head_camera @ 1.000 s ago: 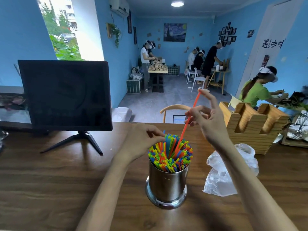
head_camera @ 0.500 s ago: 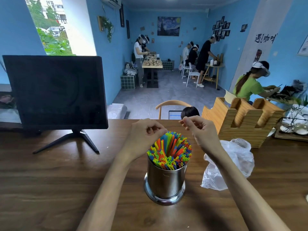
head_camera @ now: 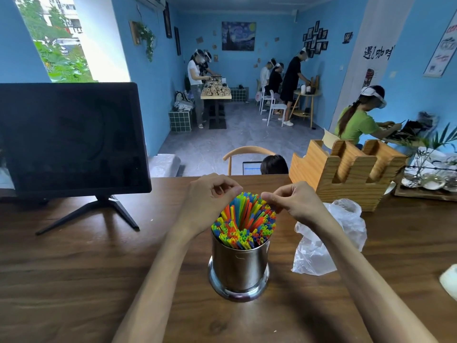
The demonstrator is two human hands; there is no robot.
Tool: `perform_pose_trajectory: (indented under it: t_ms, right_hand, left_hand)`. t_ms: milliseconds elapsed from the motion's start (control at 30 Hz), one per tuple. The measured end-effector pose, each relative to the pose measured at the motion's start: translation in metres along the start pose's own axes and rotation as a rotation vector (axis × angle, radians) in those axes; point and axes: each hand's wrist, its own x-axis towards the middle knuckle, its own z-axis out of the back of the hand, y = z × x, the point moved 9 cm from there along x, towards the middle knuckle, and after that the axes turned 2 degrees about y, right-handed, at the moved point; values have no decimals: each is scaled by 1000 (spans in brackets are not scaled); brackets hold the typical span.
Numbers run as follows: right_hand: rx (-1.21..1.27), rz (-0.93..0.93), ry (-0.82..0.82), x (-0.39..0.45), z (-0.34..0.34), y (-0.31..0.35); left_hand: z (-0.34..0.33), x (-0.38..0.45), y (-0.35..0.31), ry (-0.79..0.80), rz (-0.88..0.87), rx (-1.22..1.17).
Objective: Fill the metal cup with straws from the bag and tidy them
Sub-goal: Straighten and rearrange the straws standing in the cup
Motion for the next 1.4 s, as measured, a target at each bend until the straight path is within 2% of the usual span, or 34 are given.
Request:
perform_pose_trajectory:
  t_ms: [200,333,433,500,600,700,800,967,1067,1200,1300,1400]
  right_hand:
    - [-16,-35,34,-1,3,5]
    - [-92,13,-46,-3,19,23]
    - [-77,152,-211,-11,47,59]
    - [-20,317,-318,-23,65,92]
    - [180,579,-442,-45,85,136]
    - [371,658,-477,-52,89,149]
    - [412,635,-450,-46,80,142]
    - [536,448,-411,-26,62,94]
    - [596,353,-362,-18,46,65]
    - [652,306,-357,-17,29,41]
    - [496,309,-301,-21,14,31]
    - [138,335,-147,-24,-6,31]
  left_hand:
    - [0,0,1,6,9,-3]
    - [-1,0,0,20,7,-17]
    - [-4,1,-1,44,-2,-35]
    - [-7,3,-2,67,-16,-51]
    - [-18,7,-6,155,-14,-63]
    - [-31,8,-8,242,18,-102]
    - [-24,8,-15,184,18,-311]
    - [9,3,-8,78,88,-661]
    - [23,2,4,-16,163,-743]
    - [35,-2,16,-61,161,-767]
    - [38,-4,23,-173,183,-889]
    - [42,-2,23,-282,146,-922]
